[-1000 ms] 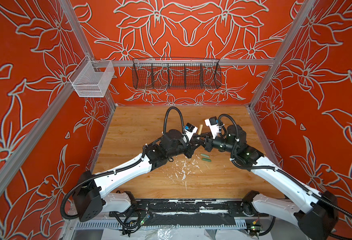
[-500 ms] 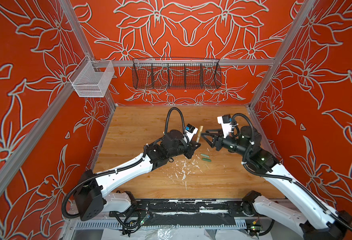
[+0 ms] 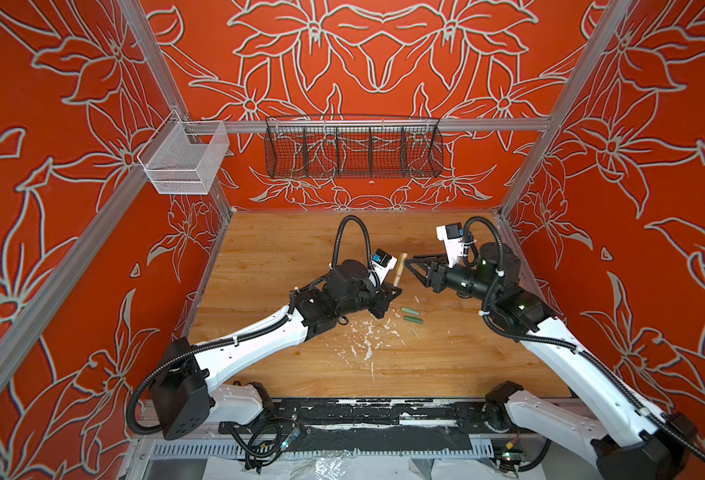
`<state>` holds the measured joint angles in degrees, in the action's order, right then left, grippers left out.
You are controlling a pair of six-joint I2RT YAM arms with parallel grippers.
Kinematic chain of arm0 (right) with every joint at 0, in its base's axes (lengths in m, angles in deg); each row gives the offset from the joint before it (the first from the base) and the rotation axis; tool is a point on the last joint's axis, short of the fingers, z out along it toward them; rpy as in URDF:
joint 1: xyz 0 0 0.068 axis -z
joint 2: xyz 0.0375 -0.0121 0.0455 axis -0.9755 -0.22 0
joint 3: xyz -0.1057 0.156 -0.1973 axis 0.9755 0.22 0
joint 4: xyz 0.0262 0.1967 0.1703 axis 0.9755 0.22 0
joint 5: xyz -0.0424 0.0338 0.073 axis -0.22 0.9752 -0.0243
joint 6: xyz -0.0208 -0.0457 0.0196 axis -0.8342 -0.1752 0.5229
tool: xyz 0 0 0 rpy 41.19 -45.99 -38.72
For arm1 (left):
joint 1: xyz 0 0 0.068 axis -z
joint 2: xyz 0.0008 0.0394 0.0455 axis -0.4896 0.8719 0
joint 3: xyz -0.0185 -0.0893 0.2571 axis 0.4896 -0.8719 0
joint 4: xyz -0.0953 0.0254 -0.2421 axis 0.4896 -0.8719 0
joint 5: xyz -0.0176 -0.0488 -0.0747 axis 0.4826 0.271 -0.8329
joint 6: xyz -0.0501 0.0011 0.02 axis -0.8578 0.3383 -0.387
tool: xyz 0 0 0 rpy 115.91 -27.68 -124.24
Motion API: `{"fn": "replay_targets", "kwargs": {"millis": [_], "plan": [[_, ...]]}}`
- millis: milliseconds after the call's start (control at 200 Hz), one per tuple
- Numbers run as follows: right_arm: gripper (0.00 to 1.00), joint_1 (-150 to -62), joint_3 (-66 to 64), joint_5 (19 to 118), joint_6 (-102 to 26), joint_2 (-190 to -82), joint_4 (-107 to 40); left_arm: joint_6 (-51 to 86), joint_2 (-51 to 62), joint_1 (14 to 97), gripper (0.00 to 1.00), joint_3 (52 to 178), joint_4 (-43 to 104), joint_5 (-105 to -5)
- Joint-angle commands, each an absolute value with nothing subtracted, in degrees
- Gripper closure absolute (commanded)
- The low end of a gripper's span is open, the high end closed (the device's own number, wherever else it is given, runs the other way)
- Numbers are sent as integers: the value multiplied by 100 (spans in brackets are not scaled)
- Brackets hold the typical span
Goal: Insert the pens into the pen caps
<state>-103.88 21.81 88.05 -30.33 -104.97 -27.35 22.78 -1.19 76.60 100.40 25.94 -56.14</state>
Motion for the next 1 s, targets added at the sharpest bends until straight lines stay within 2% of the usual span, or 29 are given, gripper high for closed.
{"fn": "replay_targets", "kwargs": {"millis": [0,360,731,871,996], "plan": [[58,-10373,1997,9036,-2979,-10555,-2962,2315,-50,7636,100,10160,2645,-5731],[66,-10372,1835,9082,-3015,-10883,-2910,2328,30,7635,100,10245,2590,-5774],[100,-10383,1879,9205,-3005,-10964,-2944,2432,191,7603,100,10651,2132,-5379],[100,-10396,1901,9169,-3098,-11004,-2803,2313,447,7410,100,11163,1859,-5331],[100,-10425,1982,9082,-3219,-10970,-2717,2173,793,6999,100,11652,1771,-5847]]}}
